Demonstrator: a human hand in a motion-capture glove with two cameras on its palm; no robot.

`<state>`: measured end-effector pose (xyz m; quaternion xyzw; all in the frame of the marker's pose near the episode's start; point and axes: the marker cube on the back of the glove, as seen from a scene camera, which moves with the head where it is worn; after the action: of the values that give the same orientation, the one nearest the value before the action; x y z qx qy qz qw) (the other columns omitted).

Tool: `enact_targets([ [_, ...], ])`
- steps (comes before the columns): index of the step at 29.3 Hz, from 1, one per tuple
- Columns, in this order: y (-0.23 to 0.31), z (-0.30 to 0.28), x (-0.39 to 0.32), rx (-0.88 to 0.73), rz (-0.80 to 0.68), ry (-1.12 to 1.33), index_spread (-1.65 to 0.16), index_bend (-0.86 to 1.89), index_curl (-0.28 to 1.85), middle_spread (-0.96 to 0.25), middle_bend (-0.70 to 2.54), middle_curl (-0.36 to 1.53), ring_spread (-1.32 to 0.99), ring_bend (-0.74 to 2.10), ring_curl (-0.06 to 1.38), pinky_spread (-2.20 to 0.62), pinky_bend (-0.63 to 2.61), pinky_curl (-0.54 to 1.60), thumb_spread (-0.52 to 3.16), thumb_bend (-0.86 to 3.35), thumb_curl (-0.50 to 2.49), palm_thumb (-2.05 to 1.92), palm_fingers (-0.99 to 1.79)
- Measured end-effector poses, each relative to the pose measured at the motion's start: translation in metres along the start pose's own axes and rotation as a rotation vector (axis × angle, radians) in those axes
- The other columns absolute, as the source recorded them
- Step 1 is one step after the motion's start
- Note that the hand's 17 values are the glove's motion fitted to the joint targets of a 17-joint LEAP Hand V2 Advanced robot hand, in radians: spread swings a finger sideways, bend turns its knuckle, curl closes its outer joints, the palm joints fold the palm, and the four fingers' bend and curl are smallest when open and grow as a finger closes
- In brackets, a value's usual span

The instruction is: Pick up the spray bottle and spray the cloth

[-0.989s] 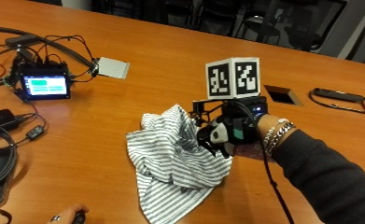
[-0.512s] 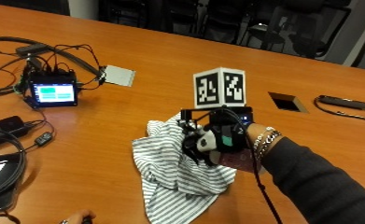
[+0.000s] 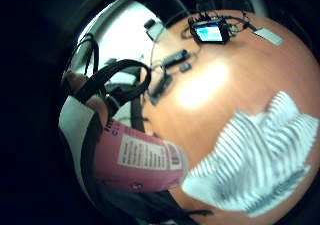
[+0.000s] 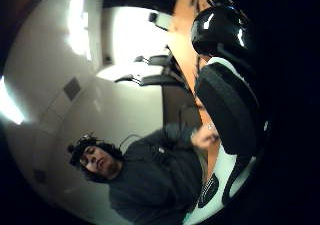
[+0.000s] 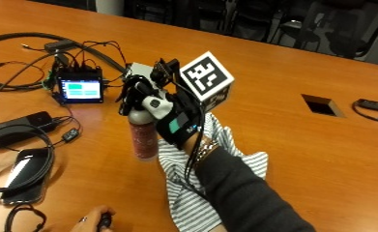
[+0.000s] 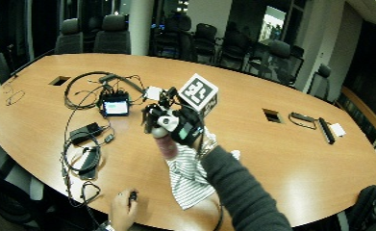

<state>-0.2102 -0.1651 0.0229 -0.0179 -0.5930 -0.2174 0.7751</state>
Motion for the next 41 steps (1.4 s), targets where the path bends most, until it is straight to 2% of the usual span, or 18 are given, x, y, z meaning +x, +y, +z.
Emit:
enact_targets([
  [3,0.003,0.023,0.010,0.161,-0.070,-0.092,-0.30,0.19,0.53,-0.19,0.53,0.50,-0.11,0.56,0.43,-0.16,0.43,0.37,1.57,-0.01,0.15,0.60,1.25],
  [6,0.011,0.049,0.020,0.244,-0.098,-0.096,-0.30,0.18,0.53,-0.19,0.52,0.49,-0.13,0.55,0.43,-0.16,0.43,0.37,1.56,-0.01,0.14,0.58,1.25],
  [19,0.040,0.058,0.047,0.263,-0.050,0.018,-0.29,0.17,0.51,-0.19,0.50,0.49,-0.17,0.55,0.43,-0.20,0.44,0.37,1.55,0.00,0.14,0.57,1.27],
  [27,0.020,0.051,0.030,0.340,-0.082,0.050,-0.30,0.17,0.50,-0.21,0.48,0.49,-0.20,0.56,0.43,-0.26,0.45,0.38,1.55,-0.01,0.13,0.56,1.28],
  [31,0.024,0.053,0.035,0.332,-0.052,0.065,-0.31,0.17,0.50,-0.21,0.48,0.49,-0.20,0.56,0.43,-0.28,0.46,0.38,1.55,-0.01,0.13,0.54,1.28],
  [36,0.035,0.061,0.046,0.248,0.007,0.110,-0.31,0.18,0.50,-0.21,0.47,0.49,-0.20,0.56,0.44,-0.28,0.44,0.38,1.55,0.00,0.13,0.53,1.27],
  [41,0.037,0.051,0.054,0.178,0.113,0.187,-0.31,0.19,0.50,-0.20,0.44,0.47,-0.18,0.46,0.41,-0.14,0.36,0.36,1.54,0.03,0.16,0.61,1.05],
])
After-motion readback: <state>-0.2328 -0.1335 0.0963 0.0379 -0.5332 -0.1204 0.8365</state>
